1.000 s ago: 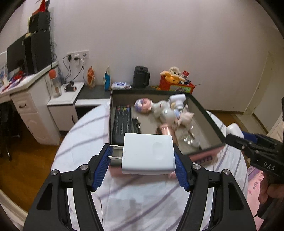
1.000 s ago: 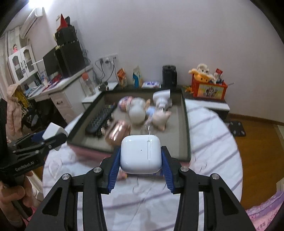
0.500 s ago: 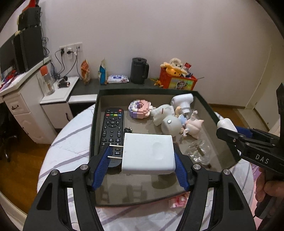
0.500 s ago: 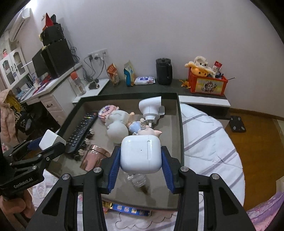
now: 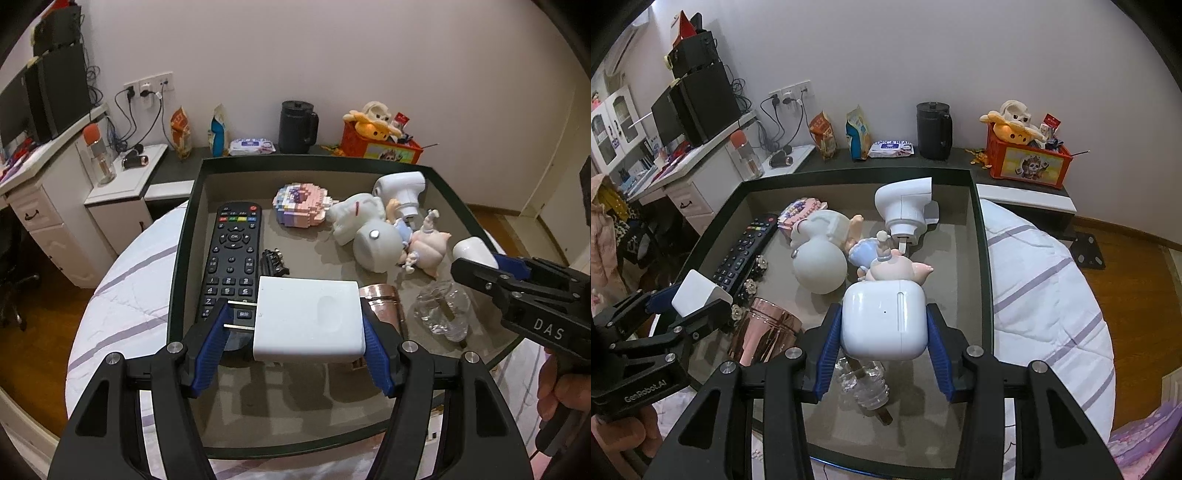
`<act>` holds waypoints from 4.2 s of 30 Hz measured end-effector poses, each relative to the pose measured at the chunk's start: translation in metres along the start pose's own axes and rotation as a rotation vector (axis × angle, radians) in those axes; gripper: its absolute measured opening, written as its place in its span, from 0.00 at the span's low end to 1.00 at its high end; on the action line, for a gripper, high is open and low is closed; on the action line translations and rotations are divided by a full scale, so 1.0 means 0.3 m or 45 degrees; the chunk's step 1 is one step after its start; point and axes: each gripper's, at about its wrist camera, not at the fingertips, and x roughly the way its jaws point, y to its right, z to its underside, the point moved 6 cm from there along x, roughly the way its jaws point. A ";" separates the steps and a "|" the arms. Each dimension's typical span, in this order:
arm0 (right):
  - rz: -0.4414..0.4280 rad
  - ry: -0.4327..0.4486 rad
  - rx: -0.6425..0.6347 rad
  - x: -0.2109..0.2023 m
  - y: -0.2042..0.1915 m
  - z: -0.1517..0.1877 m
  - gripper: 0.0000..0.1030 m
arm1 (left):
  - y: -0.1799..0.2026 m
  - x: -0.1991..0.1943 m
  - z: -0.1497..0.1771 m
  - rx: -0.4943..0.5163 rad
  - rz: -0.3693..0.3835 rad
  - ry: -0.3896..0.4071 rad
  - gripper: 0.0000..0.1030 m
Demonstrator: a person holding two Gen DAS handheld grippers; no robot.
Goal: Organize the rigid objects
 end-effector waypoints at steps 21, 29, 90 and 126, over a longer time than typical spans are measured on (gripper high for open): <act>0.005 0.098 -0.001 -0.124 -0.046 -0.010 0.84 | -0.025 -0.206 0.012 0.001 -0.133 0.095 1.00; -0.013 0.180 0.026 -0.263 -0.083 0.030 0.85 | -0.017 -0.367 0.063 -0.018 -0.149 0.154 1.00; 0.012 -0.018 0.177 -0.235 0.108 0.450 0.86 | 0.189 -0.014 0.305 -0.144 -0.029 -0.066 1.00; 0.014 -0.056 0.154 -0.084 -0.085 0.379 0.86 | -0.060 -0.193 0.373 -0.225 -0.073 0.052 0.59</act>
